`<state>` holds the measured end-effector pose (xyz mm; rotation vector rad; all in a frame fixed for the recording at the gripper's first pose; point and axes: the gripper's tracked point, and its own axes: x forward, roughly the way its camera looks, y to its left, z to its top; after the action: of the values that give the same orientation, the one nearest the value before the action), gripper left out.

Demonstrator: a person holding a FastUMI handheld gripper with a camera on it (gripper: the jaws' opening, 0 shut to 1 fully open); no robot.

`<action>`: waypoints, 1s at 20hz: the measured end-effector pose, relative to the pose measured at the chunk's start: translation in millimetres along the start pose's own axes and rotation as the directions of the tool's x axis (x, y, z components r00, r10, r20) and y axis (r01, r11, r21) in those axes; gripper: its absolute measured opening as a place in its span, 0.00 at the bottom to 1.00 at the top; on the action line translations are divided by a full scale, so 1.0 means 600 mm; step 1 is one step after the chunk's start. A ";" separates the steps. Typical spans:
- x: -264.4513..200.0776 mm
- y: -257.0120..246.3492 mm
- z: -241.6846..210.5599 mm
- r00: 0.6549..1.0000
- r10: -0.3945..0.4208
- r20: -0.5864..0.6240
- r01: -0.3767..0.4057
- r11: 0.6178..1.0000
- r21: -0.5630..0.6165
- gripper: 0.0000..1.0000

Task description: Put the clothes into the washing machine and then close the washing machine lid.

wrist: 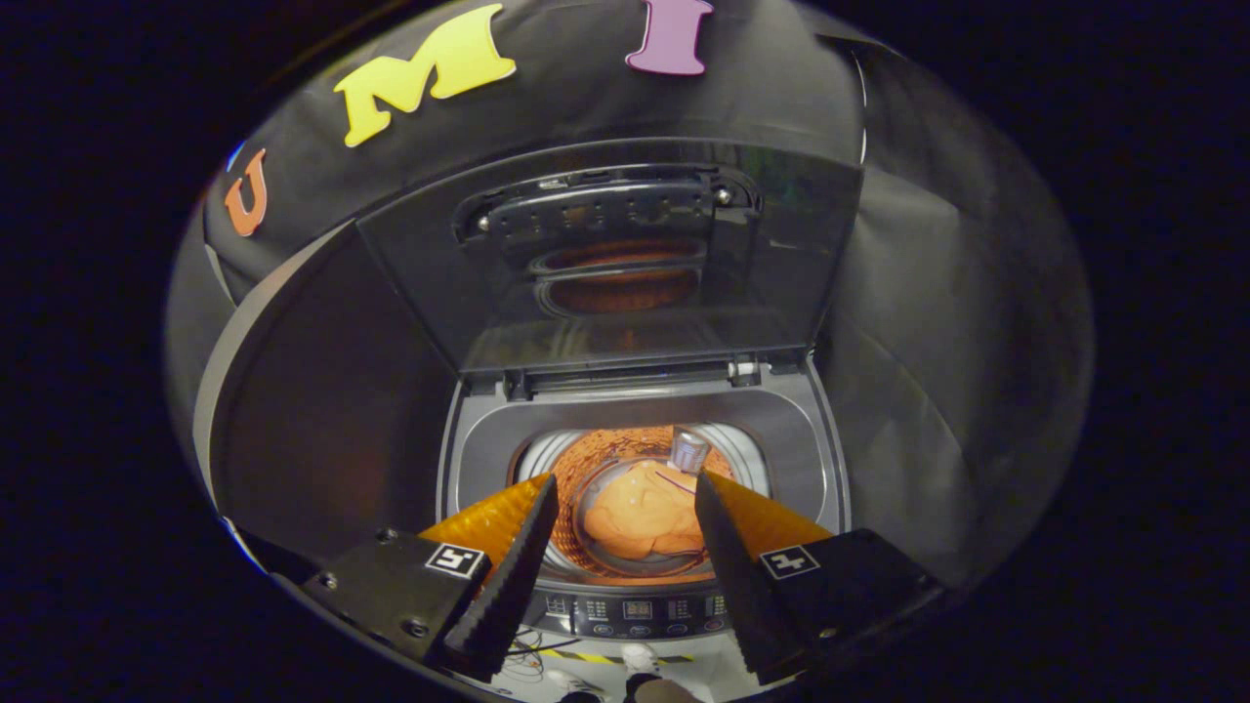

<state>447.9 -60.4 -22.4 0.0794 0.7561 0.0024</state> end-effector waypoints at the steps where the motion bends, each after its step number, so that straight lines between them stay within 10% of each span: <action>1: -0.007 0.000 0.005 1.000 0.001 0.015 -0.001 1.000 -0.006 0.88; 20: -0.111 0.010 0.234 0.953 0.022 0.303 0.002 0.997 -0.079 0.88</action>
<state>495.6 -66.5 125.3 0.0078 0.4461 0.0286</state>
